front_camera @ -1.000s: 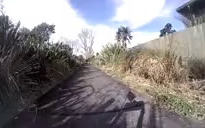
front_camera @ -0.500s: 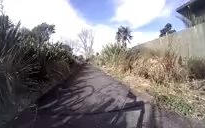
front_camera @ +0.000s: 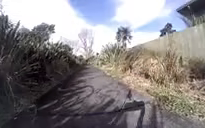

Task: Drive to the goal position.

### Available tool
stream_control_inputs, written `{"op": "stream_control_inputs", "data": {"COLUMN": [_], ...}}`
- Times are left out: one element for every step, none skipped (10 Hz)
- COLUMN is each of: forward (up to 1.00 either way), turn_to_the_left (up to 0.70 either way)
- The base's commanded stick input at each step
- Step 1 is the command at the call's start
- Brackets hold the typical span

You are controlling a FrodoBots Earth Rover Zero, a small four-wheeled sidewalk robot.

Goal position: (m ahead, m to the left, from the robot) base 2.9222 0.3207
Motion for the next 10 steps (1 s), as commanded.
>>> {"op": "stream_control_inputs", "data": {"forward": [0.85,0.85,0.85,0.85,0.85,0.85,0.85,0.85,0.85,0.85], "turn_to_the_left": [0.0,0.0,0.0,0.0,0.0,0.0,0.0,0.0,0.0,0.0]}}
